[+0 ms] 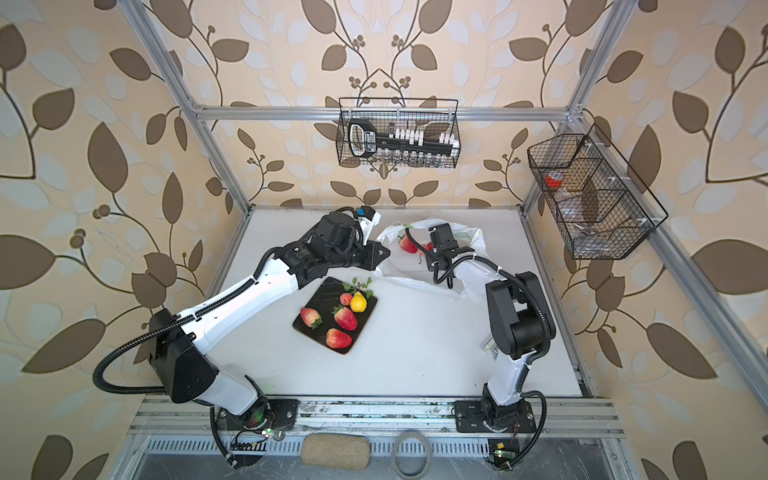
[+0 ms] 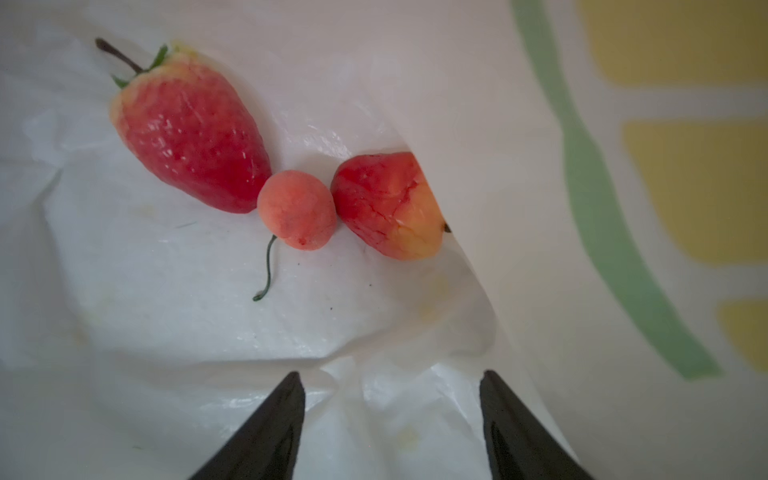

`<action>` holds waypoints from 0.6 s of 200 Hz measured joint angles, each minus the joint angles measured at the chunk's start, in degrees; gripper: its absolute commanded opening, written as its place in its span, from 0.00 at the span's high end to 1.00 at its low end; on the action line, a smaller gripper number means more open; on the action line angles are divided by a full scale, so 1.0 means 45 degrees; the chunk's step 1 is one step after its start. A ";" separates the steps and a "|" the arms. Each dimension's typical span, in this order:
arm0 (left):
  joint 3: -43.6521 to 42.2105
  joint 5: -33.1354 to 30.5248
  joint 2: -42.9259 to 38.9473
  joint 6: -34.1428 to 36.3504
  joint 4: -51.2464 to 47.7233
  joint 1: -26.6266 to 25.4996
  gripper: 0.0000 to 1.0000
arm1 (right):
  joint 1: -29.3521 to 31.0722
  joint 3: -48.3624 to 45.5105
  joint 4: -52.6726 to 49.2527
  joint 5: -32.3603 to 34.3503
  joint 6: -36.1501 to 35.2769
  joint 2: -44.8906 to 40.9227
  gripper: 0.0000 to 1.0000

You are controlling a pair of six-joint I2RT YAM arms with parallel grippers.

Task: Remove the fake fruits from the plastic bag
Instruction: 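Lower the right gripper into the bag toward the red-yellow pear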

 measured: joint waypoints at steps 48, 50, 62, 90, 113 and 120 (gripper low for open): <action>-0.0330 0.0000 -0.0039 -0.0063 -0.0010 -0.0418 1.00 | -0.0015 0.0272 -0.0607 -0.1540 0.5139 -0.0015 0.34; -0.0350 0.0010 -0.0039 -0.0068 -0.0015 -0.0418 1.00 | -0.0015 0.0272 -0.0568 -0.1603 0.5377 -0.0015 0.34; -0.0432 0.0010 -0.0044 -0.0087 -0.0019 -0.0515 1.00 | -0.0015 0.0248 -0.0267 -0.1846 0.6761 -0.0015 0.32; -0.0544 0.0029 -0.0044 -0.0194 -0.0107 -0.0748 1.00 | -0.0039 0.0155 0.0879 -0.2380 0.9831 -0.0015 0.32; -0.0544 0.0073 -0.0049 -0.0267 -0.0175 -0.0928 1.00 | -0.0039 0.0155 0.1841 -0.2608 1.1720 0.0092 0.31; -0.0544 0.0078 -0.0049 -0.0277 -0.0214 -0.1005 1.00 | -0.0039 0.0155 0.2079 -0.2613 1.2177 0.0194 0.30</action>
